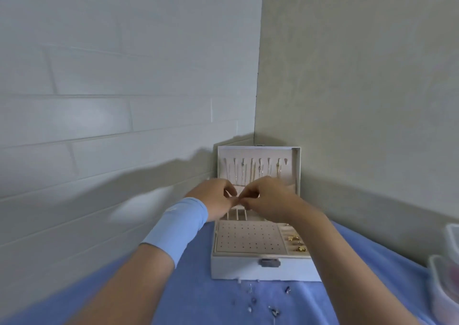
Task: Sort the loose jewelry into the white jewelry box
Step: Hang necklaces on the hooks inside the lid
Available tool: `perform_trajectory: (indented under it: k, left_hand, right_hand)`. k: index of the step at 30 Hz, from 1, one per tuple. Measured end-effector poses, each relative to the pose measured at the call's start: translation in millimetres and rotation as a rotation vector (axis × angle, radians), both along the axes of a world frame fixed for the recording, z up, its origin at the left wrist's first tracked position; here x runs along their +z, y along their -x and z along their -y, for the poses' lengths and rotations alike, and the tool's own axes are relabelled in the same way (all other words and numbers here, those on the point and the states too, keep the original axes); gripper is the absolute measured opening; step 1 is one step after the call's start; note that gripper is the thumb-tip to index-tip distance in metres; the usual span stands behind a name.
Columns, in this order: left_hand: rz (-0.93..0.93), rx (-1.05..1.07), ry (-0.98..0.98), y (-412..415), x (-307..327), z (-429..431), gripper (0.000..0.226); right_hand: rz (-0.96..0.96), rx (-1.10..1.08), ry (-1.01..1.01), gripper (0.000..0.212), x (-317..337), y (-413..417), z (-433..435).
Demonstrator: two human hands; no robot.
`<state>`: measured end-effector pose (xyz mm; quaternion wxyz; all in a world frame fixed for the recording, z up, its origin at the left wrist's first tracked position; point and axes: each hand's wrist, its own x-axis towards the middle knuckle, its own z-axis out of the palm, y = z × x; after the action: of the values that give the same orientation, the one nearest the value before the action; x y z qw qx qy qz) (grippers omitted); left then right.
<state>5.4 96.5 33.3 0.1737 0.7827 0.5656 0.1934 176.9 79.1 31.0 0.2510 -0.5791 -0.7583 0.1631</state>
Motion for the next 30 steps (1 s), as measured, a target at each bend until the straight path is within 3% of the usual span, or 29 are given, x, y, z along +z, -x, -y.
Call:
perform_trajectory:
  k: [5,12,18,23,27,30]
  left_hand:
    - [-0.038,0.041,0.088,66.3,-8.6,56.8,0.013]
    - [-0.246,0.115,0.348,160.1,-28.0,140.5,0.014]
    - [-0.399,0.119,0.46,217.8,-48.7,196.9,0.007]
    - [-0.446,0.073,0.539,247.1,-64.3,233.5,0.023]
    - [-0.453,0.059,0.58,259.9,-67.6,257.3,0.031]
    - [-0.524,0.11,0.506,260.4,-69.1,268.4,0.027]
  right_hand:
    - [0.019,0.139,0.109,0.018,-1.1,59.4,46.1]
    - [0.236,0.352,0.257,0.019,-17.6,154.2,101.3]
    - [0.376,0.524,0.389,0.014,-43.0,221.3,148.5]
    - [0.492,0.618,0.514,0.011,-58.3,262.6,181.2]
    - [0.575,0.61,0.552,0.027,-69.6,287.8,202.8]
    - [0.629,0.575,0.496,0.034,-74.5,296.3,210.1]
